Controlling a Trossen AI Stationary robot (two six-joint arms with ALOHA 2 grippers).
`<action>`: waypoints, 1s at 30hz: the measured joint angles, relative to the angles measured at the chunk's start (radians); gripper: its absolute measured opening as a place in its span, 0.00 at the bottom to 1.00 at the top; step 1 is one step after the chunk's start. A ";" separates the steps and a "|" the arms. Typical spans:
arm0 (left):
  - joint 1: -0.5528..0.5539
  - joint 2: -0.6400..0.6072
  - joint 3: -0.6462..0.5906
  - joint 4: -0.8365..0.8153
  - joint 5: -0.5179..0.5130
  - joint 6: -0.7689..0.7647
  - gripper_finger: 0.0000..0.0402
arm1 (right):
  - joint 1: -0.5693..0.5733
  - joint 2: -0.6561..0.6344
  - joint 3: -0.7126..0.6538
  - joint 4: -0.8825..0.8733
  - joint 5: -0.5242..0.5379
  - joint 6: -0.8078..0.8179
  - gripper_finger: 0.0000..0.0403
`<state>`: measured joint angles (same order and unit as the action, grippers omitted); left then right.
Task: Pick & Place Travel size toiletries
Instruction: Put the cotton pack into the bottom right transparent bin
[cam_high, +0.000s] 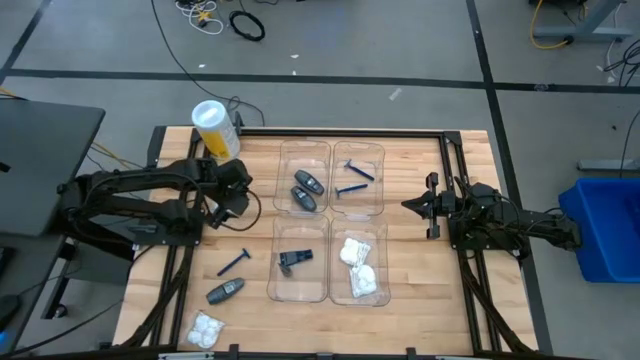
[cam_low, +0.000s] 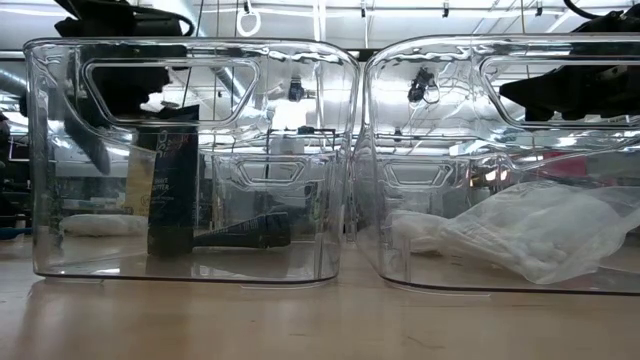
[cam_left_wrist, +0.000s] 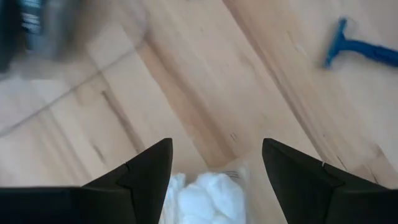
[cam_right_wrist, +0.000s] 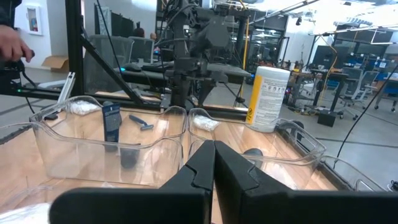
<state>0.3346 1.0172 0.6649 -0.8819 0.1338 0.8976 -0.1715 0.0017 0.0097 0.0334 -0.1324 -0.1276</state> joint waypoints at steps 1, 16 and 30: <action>-0.002 0.000 -0.008 -0.001 0.004 0.018 0.64 | 0.000 0.000 0.000 0.000 0.000 0.000 0.03; -0.008 0.016 -0.082 0.013 0.025 0.155 0.64 | 0.000 0.000 0.000 0.000 0.000 0.000 0.03; -0.007 0.146 -0.082 0.089 -0.012 0.221 0.64 | 0.000 0.000 0.000 0.000 0.000 0.000 0.03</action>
<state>0.3271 1.1637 0.5831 -0.7931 0.1220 1.1189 -0.1718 0.0017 0.0094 0.0334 -0.1322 -0.1275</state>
